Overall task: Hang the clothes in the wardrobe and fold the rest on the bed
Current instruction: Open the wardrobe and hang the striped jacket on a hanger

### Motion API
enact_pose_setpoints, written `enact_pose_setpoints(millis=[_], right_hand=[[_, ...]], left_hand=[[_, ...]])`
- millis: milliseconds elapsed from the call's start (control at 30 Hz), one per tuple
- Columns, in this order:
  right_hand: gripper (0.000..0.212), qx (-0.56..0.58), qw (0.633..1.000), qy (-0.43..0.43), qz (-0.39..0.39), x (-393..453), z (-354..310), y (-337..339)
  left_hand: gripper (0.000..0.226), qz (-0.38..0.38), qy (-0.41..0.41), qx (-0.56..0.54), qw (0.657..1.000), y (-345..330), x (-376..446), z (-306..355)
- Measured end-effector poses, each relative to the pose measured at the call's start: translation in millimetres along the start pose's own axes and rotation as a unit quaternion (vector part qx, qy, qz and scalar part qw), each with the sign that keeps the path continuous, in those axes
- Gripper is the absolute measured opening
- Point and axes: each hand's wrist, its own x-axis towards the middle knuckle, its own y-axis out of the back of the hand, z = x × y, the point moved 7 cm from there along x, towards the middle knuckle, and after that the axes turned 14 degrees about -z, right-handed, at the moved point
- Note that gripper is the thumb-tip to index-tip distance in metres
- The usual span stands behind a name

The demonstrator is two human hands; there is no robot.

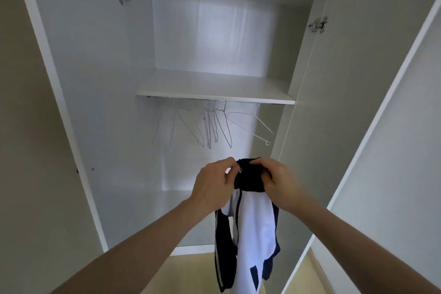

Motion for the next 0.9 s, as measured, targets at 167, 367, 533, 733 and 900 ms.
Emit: enact_pose_setpoints(millis=[167, 367, 533, 733, 900], right_hand=[[0.02, 0.045, 0.999, -0.004, -0.02, 8, -10, -5], [0.03, 0.067, 0.989, -0.085, 0.099, 14, 22, 14], [0.033, 0.05, 0.991, -0.117, 0.04, 10, 33, -6], [0.029, 0.112, 0.988, -0.086, -0.068, 1, 16, -17], [0.032, -0.005, 0.998, -0.034, -0.049, 2, 5, 1]], left_hand=[[0.022, -0.012, -0.008, -0.024, 1.0, -1, 15, 5], [0.023, -0.038, -0.035, 0.022, 0.998, -12, 14, 0], [0.022, -0.05, -0.024, -0.014, 0.998, -22, 10, -8], [0.025, -0.035, 0.002, -0.13, 0.991, -17, 12, -4], [0.023, -0.068, -0.032, -0.121, 0.99, -14, 17, 4]])
